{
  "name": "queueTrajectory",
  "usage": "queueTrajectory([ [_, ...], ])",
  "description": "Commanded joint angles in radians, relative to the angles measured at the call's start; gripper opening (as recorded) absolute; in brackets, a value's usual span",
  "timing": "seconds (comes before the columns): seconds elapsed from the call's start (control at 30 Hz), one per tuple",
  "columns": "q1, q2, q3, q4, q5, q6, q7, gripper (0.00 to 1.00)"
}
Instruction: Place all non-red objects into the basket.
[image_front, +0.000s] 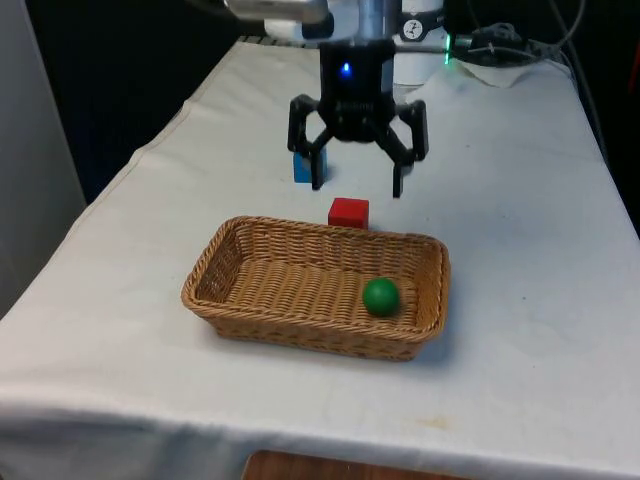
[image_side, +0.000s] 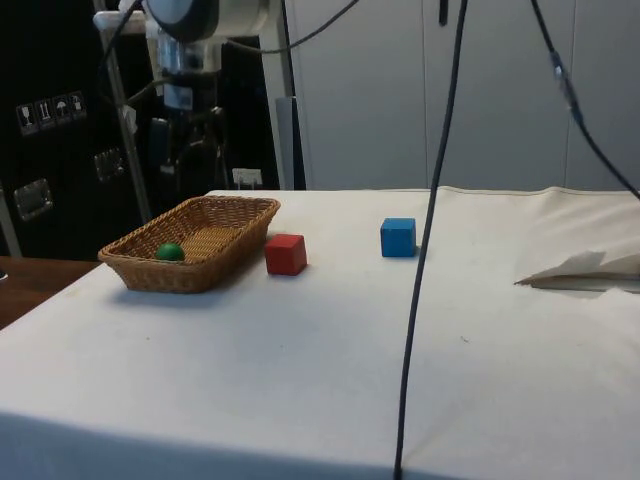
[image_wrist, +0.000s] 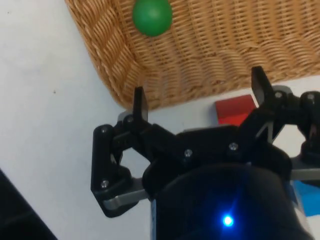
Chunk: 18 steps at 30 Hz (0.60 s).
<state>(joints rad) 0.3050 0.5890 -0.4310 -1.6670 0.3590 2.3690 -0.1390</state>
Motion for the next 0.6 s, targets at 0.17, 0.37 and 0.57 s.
queueTrajectory([
  [0.17, 0.015, -0.097, -0.009, -0.087, -0.038, 0.001, 0.004, 1.00],
  [0.37, 0.010, -0.154, 0.000, -0.130, -0.054, -0.002, 0.001, 1.00],
  [0.57, 0.023, -0.260, -0.008, -0.213, -0.101, -0.012, 0.014, 1.00],
])
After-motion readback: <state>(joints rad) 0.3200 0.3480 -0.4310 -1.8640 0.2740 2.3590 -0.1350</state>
